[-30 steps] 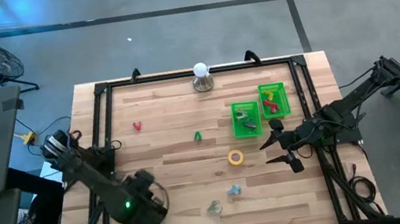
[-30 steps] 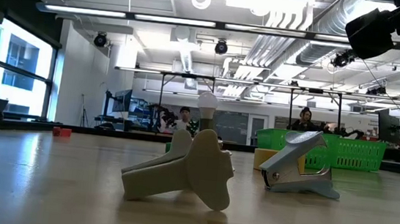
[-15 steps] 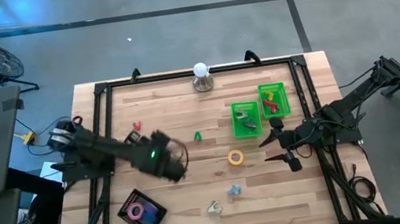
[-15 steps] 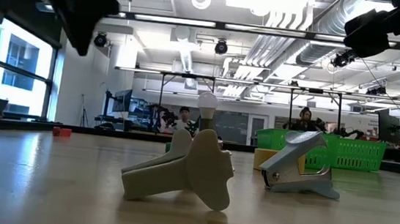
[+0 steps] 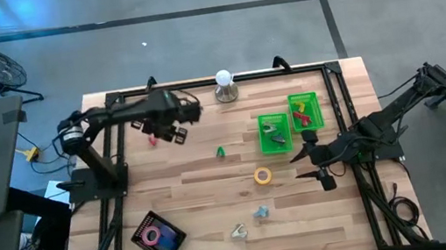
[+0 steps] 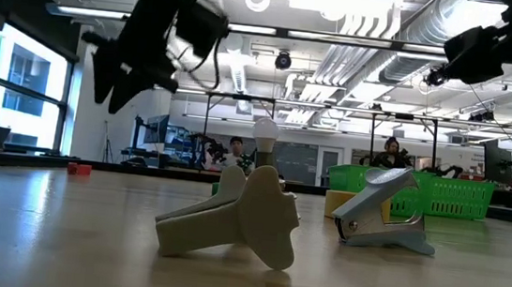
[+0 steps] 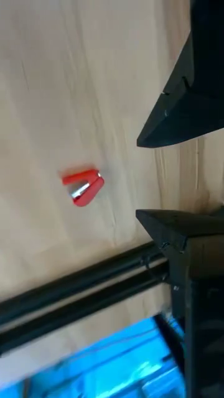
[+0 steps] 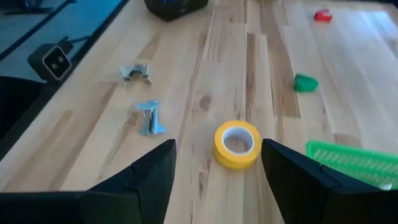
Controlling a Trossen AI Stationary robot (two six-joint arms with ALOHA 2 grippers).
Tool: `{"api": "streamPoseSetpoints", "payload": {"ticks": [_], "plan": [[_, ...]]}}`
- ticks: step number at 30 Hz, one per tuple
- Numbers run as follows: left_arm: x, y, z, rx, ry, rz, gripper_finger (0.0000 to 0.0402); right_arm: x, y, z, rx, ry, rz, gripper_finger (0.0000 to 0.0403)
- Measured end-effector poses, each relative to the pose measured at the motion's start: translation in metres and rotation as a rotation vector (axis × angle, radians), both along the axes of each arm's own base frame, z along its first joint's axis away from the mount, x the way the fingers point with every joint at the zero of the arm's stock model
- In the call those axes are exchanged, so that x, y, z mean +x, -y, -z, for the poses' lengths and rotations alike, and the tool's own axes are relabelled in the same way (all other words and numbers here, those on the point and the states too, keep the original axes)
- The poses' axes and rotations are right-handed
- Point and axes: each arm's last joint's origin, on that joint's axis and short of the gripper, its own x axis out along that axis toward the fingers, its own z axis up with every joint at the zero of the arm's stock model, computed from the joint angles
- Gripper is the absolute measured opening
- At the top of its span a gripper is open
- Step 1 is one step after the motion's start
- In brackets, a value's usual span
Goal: Pick and place Stapler, Stapler remover, tape
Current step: Put the red stapler into the right green basket
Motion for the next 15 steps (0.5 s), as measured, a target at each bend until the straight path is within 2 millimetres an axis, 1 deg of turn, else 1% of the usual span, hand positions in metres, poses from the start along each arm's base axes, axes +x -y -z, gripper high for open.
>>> {"api": "streamPoseSetpoints", "payload": {"ticks": [3, 6, 8, 11, 15], "plan": [[-0.015, -0.022, 0.018, -0.075, 0.02, -0.06, 0.0165, -0.001, 0.001, 0.002, 0.009, -0.028, 0.014, 0.0228], [-0.026, -0.033, 0.041, -0.098, 0.033, -0.107, 0.0165, -0.003, 0.001, 0.011, 0.008, -0.039, 0.017, 0.0228], [-0.032, -0.035, 0.052, -0.11, 0.039, -0.13, 0.0165, -0.004, 0.002, 0.019, 0.001, -0.056, 0.017, 0.0228], [-0.034, -0.035, 0.068, -0.118, 0.085, -0.132, 0.0165, -0.006, 0.003, 0.029, -0.001, -0.06, 0.018, 0.0228], [-0.036, -0.036, 0.072, -0.115, 0.084, -0.135, 0.0165, -0.007, 0.003, 0.036, -0.003, -0.053, 0.014, 0.0228]]}}
